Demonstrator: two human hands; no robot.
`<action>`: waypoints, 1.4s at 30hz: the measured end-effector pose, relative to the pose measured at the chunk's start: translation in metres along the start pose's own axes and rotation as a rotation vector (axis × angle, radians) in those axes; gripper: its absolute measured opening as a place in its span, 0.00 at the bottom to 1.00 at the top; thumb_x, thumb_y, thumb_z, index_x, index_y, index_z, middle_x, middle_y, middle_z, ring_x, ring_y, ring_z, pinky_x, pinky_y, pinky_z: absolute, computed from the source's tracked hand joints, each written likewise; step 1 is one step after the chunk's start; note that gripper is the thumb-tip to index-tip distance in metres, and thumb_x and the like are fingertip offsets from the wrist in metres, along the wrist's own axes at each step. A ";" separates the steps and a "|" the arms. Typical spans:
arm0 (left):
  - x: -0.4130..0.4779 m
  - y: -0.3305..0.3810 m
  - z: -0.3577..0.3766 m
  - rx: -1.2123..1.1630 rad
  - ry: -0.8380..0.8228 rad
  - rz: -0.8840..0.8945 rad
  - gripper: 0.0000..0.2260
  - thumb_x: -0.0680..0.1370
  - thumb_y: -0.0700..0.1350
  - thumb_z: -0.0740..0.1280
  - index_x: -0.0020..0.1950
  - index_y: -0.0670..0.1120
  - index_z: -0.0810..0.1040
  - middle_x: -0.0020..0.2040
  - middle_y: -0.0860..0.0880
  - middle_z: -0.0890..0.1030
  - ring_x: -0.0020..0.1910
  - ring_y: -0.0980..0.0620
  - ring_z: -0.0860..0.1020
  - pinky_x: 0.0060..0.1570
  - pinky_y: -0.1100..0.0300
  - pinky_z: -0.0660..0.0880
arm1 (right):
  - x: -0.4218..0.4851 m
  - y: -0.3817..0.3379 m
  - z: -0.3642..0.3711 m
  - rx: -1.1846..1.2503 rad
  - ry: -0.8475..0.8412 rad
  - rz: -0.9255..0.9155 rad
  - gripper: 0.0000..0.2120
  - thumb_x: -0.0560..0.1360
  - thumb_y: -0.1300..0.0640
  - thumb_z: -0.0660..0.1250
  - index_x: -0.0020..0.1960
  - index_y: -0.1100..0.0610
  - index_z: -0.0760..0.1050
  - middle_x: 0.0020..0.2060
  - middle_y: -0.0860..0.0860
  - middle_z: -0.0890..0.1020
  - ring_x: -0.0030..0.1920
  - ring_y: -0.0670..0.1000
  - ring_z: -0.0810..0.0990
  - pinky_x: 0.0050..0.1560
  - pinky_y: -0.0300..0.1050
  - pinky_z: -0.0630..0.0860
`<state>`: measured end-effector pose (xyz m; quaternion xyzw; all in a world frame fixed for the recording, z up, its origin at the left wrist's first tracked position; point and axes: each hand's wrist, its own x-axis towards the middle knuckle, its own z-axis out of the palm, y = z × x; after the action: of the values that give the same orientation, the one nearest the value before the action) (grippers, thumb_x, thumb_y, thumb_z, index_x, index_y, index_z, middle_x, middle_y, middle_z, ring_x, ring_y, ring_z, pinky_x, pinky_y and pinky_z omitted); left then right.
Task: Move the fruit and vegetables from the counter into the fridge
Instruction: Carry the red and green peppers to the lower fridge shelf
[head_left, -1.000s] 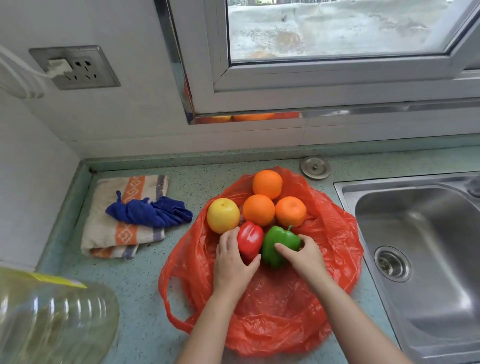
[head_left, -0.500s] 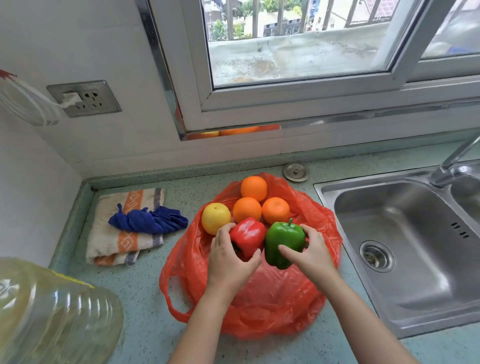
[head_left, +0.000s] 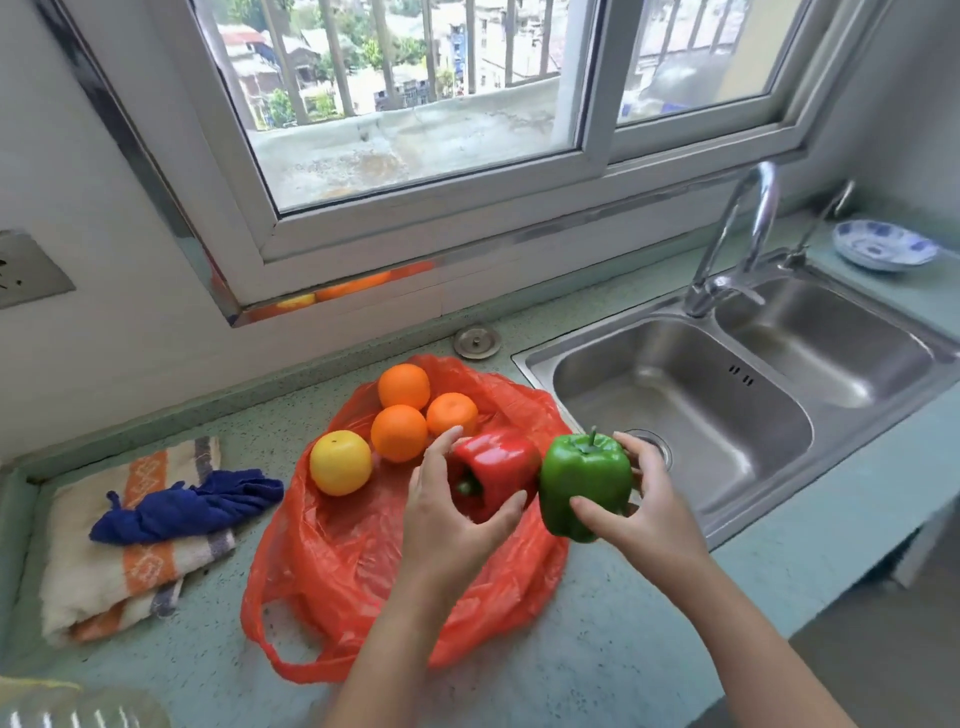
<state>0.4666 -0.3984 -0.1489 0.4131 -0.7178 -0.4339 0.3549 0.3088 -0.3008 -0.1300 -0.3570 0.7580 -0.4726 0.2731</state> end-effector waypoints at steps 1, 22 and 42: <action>-0.002 0.003 0.006 -0.017 -0.024 0.013 0.36 0.59 0.62 0.72 0.65 0.61 0.64 0.60 0.53 0.72 0.58 0.58 0.72 0.56 0.63 0.70 | -0.007 0.003 -0.007 0.014 0.028 0.013 0.34 0.65 0.60 0.75 0.65 0.49 0.63 0.61 0.49 0.70 0.57 0.47 0.72 0.47 0.30 0.70; -0.096 0.144 0.209 -0.326 -0.708 0.192 0.31 0.65 0.35 0.77 0.61 0.50 0.66 0.52 0.56 0.75 0.47 0.67 0.77 0.42 0.73 0.72 | -0.174 0.083 -0.202 0.114 0.706 0.156 0.33 0.65 0.59 0.76 0.63 0.44 0.63 0.61 0.47 0.72 0.57 0.46 0.74 0.56 0.42 0.72; -0.410 0.312 0.486 -0.266 -1.435 0.457 0.34 0.65 0.40 0.77 0.64 0.48 0.63 0.54 0.57 0.74 0.48 0.65 0.76 0.42 0.73 0.71 | -0.484 0.213 -0.439 0.158 1.459 0.403 0.32 0.65 0.60 0.75 0.63 0.47 0.65 0.61 0.48 0.72 0.54 0.39 0.73 0.42 0.31 0.74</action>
<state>0.1229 0.2190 -0.1052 -0.1752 -0.7816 -0.5945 -0.0707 0.2073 0.3783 -0.1095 0.2119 0.7610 -0.5825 -0.1913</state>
